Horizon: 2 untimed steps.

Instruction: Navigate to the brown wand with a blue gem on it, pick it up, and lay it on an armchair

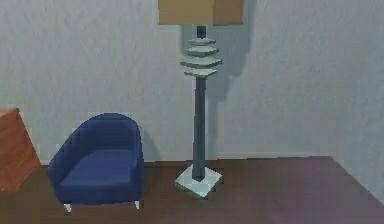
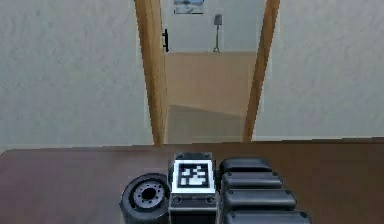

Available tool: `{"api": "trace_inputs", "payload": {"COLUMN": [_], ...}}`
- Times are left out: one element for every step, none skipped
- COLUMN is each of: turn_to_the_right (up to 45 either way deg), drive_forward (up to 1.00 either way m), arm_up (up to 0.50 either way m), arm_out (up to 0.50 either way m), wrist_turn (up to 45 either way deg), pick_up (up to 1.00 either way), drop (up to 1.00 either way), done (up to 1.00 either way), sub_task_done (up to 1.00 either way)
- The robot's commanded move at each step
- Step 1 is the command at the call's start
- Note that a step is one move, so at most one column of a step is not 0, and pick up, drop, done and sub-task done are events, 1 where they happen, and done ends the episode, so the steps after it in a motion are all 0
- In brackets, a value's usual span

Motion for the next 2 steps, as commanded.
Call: {"api": "trace_inputs", "payload": {"turn_to_the_right": [-45.0,0.0], "drive_forward": [0.0,0.3], "arm_up": [0.0,0.0], "arm_out": [0.0,0.0], "wrist_turn": [0.0,0.0], "pick_up": [0.0,0.0], "drop": [0.0,0.0], "done": [0.0,0.0], "sub_task_done": [0.0,0.0]}}
